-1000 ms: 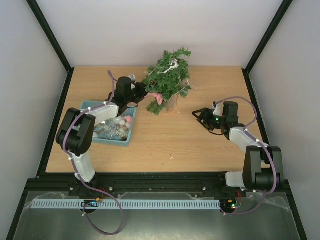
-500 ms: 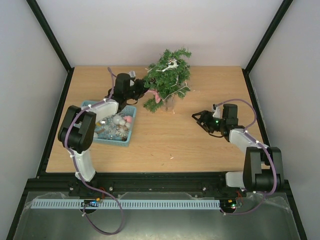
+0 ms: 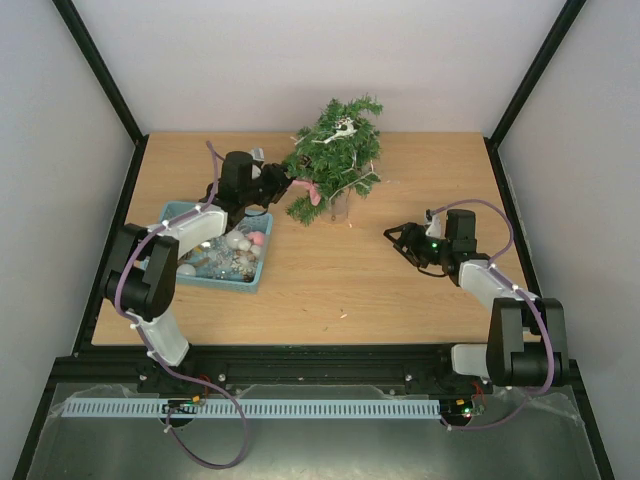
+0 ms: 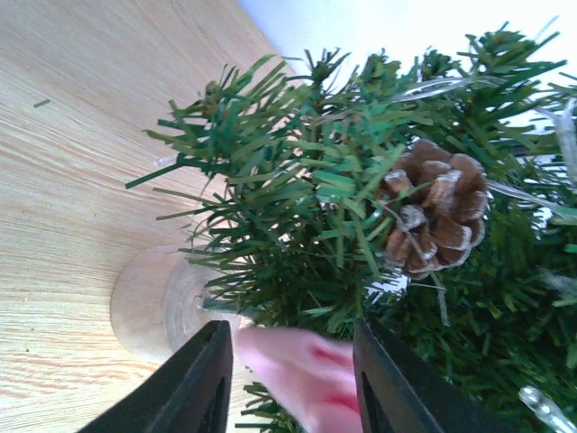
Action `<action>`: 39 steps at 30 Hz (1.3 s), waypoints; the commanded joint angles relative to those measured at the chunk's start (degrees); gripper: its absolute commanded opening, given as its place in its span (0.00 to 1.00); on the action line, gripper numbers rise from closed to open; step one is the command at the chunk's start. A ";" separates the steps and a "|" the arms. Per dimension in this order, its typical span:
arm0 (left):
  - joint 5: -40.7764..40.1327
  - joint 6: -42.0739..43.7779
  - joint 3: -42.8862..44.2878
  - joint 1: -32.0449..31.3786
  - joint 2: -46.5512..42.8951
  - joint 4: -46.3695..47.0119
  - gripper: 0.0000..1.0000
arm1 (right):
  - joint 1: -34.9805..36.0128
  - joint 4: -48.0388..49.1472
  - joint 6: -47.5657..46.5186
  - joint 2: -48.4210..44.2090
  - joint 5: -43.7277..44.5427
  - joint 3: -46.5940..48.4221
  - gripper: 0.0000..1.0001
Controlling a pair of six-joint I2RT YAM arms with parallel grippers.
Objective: Decorate the small christmas tree
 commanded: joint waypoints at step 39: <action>-21.30 25.57 -0.01 18.12 -37.91 -64.70 0.99 | 0.19 -28.47 -2.63 -20.44 -5.42 1.27 0.99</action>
